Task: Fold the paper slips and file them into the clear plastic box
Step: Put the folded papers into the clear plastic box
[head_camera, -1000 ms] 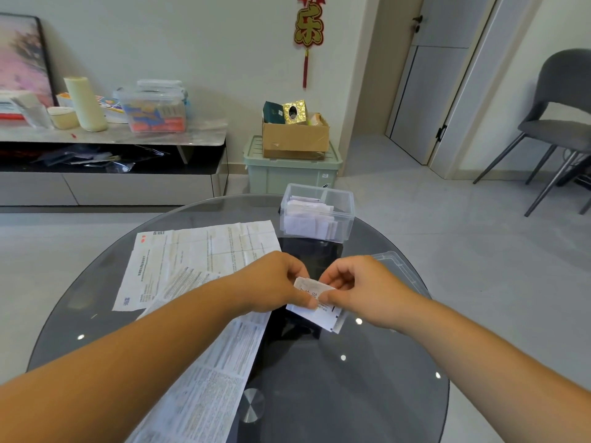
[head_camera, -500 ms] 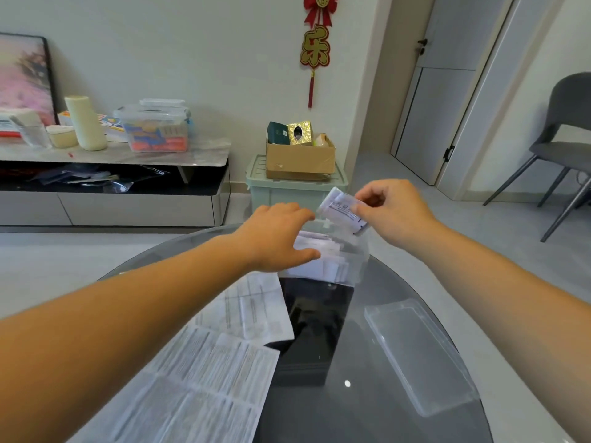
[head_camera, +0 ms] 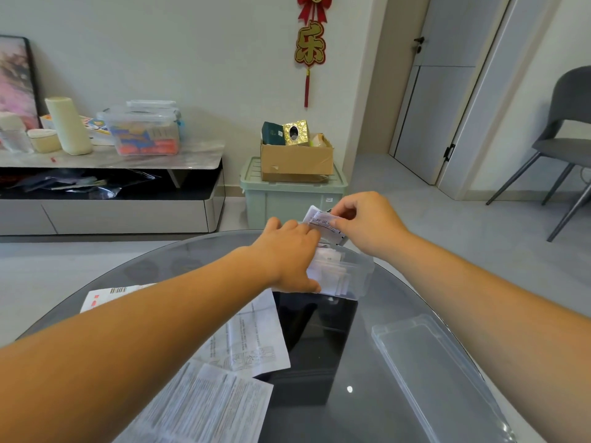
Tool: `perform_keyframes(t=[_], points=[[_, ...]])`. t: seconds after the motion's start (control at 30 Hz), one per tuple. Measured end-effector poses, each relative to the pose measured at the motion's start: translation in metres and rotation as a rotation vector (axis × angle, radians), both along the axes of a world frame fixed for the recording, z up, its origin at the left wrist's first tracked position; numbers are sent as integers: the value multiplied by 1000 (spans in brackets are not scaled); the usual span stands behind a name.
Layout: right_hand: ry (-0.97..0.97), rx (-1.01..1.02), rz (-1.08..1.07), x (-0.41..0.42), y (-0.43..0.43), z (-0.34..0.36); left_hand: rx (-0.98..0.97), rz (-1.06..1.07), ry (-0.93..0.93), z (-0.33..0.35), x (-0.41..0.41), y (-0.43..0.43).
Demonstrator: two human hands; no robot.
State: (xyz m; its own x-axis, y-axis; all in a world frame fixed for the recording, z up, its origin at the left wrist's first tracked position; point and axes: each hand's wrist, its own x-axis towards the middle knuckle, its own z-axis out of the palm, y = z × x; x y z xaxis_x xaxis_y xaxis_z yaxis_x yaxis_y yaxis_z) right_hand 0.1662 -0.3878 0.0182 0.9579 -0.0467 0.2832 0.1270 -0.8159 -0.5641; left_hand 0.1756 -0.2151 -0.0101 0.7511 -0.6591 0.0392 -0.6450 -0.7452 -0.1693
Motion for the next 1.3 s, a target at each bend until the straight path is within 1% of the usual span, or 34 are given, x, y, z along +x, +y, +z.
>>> perform_keyframes(t=[0.1,0.17,0.27,0.33,0.47,0.6,0.67,0.77,0.93,1.0,1.07,1.13,1.17,1.23,1.3], points=[[-3,-8,-6,1,0,-6,33,30,-8,-1,0,-4],[-15,-36,-13,0,1,-8,65,50,21,1,0,-6],[-29,-102,-21,0,4,-9,84,73,61,5,-2,-8],[-10,-160,-23,0,6,-10,81,70,44,4,-3,-8],[27,-237,-22,4,11,-8,63,73,5,3,-5,-6],[98,-406,-21,10,17,-12,37,94,-41,1,-7,-8],[82,-427,-9,10,18,-15,17,96,-67,0,-9,-7],[85,-446,22,9,20,-13,-12,99,-59,-2,-9,-7],[105,-547,85,11,24,-11,-89,72,-39,-4,-9,-2],[95,-490,108,10,22,-13,-169,45,-63,-6,-10,2],[63,-308,128,7,17,-16,-229,-2,-91,-9,-12,6],[9,-125,106,3,11,-19,-226,-38,-95,-10,-15,10],[-17,-71,94,1,9,-21,-213,-42,-79,-10,-16,12],[-50,-53,102,-3,7,-22,-186,-36,-44,-10,-16,14],[-41,-119,159,-9,6,-22,-162,-46,-38,-10,-13,15]])
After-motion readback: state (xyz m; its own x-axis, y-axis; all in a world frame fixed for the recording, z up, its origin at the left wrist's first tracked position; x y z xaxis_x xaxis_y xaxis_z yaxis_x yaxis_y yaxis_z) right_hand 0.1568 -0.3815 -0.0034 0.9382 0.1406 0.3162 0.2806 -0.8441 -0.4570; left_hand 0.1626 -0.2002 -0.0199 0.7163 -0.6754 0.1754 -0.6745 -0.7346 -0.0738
